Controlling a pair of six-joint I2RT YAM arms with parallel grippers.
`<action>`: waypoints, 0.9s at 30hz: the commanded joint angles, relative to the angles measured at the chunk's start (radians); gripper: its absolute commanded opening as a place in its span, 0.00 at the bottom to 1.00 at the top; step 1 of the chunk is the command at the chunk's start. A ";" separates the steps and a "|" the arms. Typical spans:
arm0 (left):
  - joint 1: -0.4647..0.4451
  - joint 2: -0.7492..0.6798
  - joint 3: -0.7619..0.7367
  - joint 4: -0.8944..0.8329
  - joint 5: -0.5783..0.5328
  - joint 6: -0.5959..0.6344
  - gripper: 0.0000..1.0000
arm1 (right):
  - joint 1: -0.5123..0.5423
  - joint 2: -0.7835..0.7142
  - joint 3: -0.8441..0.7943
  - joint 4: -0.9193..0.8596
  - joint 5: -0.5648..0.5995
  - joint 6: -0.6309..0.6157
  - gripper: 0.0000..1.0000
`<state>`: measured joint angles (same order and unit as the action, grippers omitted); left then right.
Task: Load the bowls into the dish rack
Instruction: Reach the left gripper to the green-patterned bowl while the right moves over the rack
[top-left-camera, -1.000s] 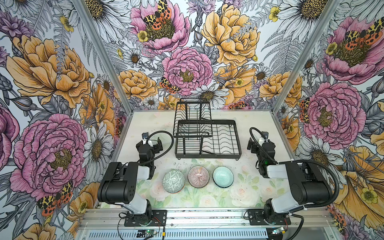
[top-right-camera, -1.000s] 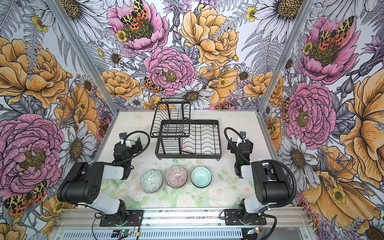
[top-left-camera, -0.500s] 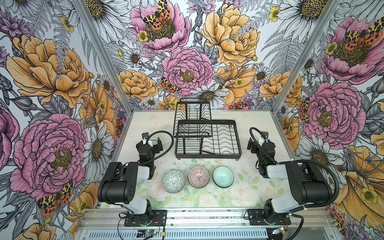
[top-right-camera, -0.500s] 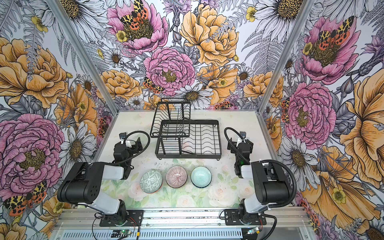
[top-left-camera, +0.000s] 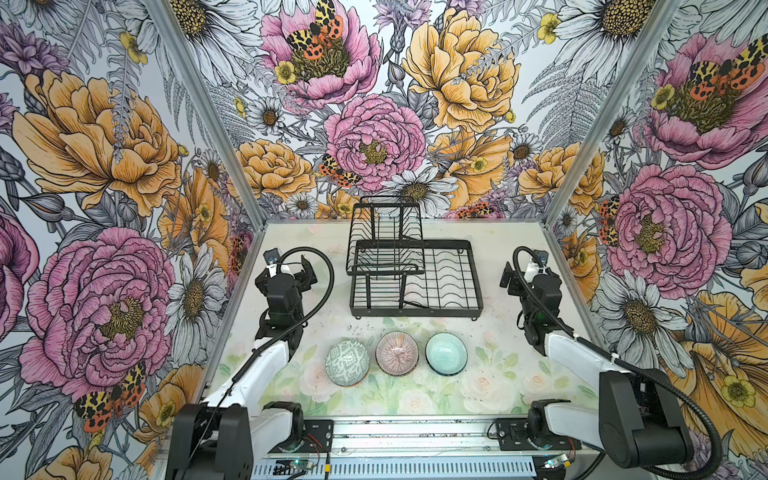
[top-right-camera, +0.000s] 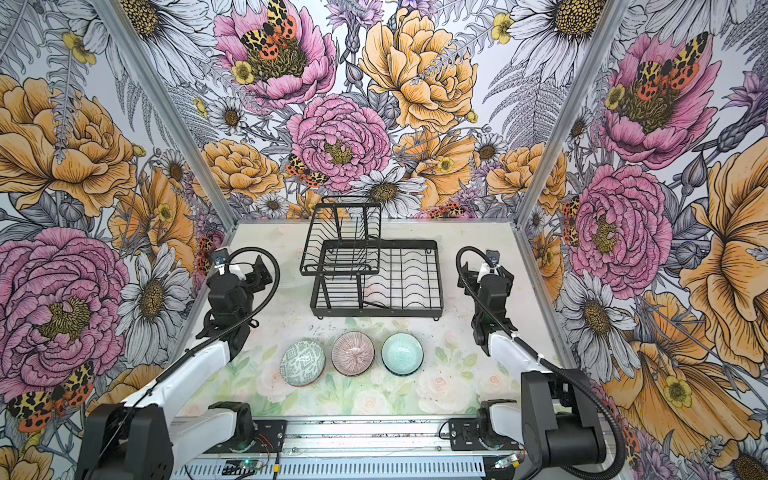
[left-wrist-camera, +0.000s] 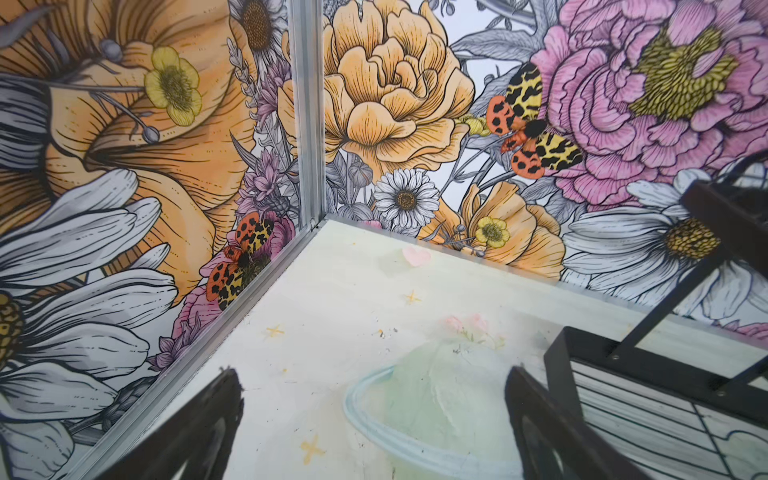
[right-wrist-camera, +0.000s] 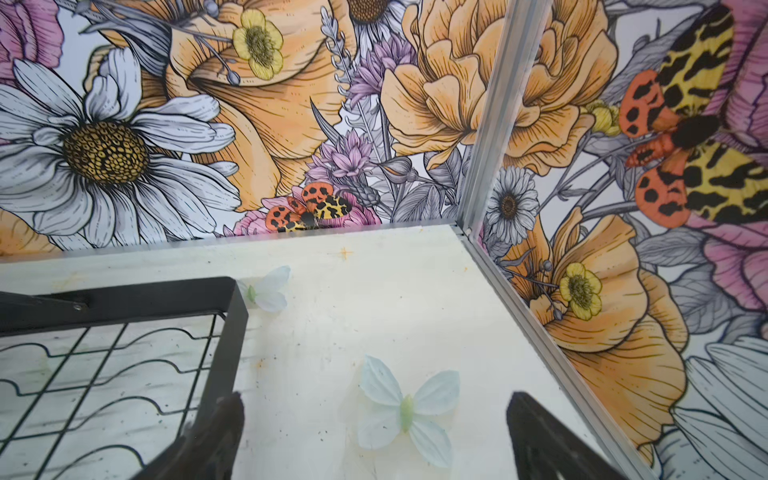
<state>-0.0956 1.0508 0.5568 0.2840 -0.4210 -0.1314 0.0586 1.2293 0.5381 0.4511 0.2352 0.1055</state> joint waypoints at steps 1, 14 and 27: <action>-0.035 -0.101 0.085 -0.449 -0.082 -0.150 0.99 | 0.049 -0.015 0.155 -0.331 0.019 0.029 0.99; -0.189 -0.280 0.215 -1.173 0.131 -0.452 0.99 | 0.198 0.094 0.476 -0.739 -0.291 -0.020 0.99; -0.671 -0.201 0.142 -1.254 -0.020 -0.857 0.99 | 0.247 0.224 0.553 -0.741 -0.244 -0.038 0.99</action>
<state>-0.6994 0.8310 0.7074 -0.9211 -0.3706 -0.8383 0.2962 1.4487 1.0618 -0.2821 -0.0299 0.0776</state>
